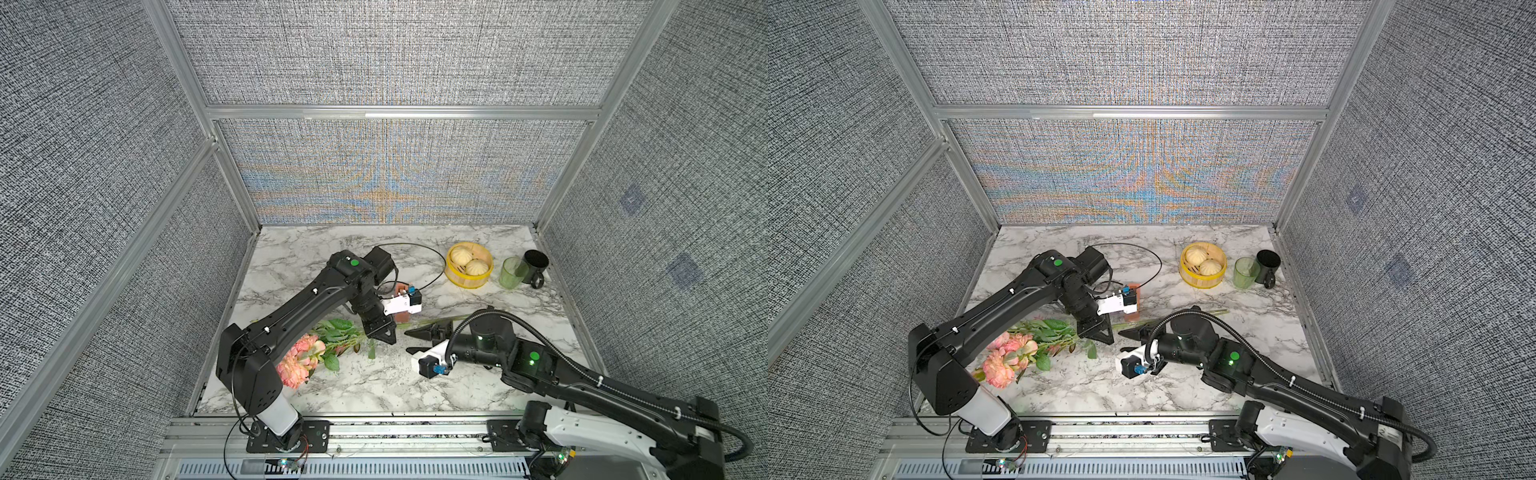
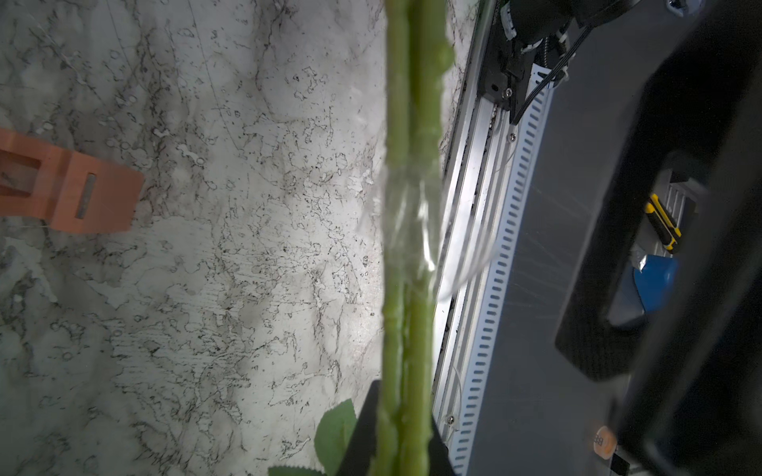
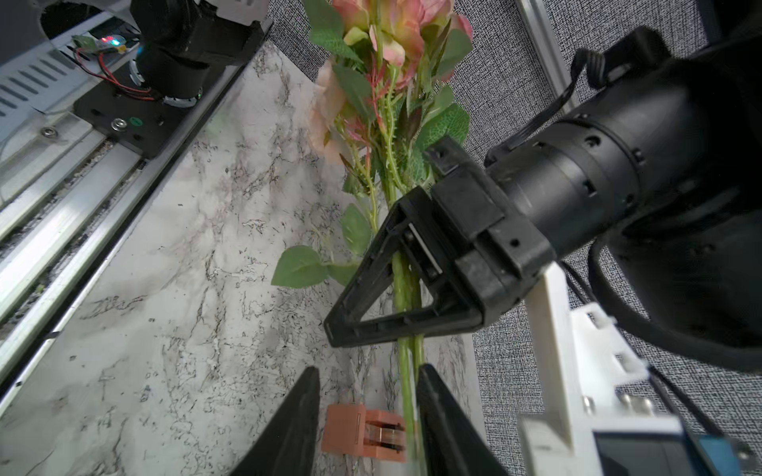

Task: Wrap bouquets with tape
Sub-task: Wrap the tape around the bouquet.

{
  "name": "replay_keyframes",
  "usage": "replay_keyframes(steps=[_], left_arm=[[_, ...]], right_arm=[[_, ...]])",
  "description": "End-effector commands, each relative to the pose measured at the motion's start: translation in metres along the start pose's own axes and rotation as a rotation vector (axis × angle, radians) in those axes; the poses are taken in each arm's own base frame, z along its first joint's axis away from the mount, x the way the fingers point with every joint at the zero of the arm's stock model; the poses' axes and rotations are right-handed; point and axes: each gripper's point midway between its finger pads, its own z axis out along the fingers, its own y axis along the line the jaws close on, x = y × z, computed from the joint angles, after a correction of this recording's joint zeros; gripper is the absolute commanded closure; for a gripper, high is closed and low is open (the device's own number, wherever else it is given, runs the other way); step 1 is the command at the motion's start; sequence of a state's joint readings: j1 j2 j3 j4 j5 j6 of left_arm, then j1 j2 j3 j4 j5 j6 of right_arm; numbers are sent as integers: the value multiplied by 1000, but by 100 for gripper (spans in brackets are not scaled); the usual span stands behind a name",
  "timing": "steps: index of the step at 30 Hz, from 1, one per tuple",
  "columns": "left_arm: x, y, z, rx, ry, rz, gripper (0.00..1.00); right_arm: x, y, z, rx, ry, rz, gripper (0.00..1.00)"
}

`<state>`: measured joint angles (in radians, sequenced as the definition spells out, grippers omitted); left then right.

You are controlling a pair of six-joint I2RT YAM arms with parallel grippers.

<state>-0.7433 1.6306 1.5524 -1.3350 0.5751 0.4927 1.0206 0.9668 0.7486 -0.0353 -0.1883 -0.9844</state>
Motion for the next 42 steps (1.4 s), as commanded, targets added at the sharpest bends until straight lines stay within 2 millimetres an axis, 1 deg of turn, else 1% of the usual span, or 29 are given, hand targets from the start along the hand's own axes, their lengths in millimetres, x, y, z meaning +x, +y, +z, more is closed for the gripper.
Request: replay_keyframes(steps=[1, 3, 5, 9, 13, 19, 21, 25, 29, 32, 34, 37, 42], left_arm=[[2, -6, 0, 35, 13, -17, 100], [3, -6, 0, 37, 12, -16, 100], [2, -7, -2, 38, 6, -11, 100], [4, -8, -2, 37, 4, -9, 100], [4, -8, -1, 40, 6, -12, 100], [2, -9, -1, 52, -2, -12, 100], [2, -10, -2, 56, -2, -10, 100], [2, -10, -2, 53, -1, -10, 100], [0, -11, -3, 59, -11, -2, 100], [0, -10, -3, 54, -8, -5, 100], [1, -10, -3, 52, -3, -9, 100], [1, -10, -3, 53, -7, -3, 100], [3, -8, -1, 51, 0, -7, 100]], right_arm=[[8, -14, 6, 68, 66, -59, 57], [16, -14, 9, 72, 108, -55, 58], [27, -11, 10, 64, 160, -55, 61], [43, -10, 9, 92, 234, -50, 63], [54, -10, 6, 107, 289, -46, 65], [63, -4, 9, 87, 322, -37, 66], [65, -3, 10, 82, 333, -38, 69], [58, 0, 12, 54, 300, -31, 76], [58, 2, 13, 32, 303, -31, 85], [59, 3, 12, 18, 315, -25, 95], [59, 3, 11, 9, 322, -25, 99], [62, 4, 10, 0, 341, -22, 100], [59, 8, 6, -54, 360, 12, 100]])
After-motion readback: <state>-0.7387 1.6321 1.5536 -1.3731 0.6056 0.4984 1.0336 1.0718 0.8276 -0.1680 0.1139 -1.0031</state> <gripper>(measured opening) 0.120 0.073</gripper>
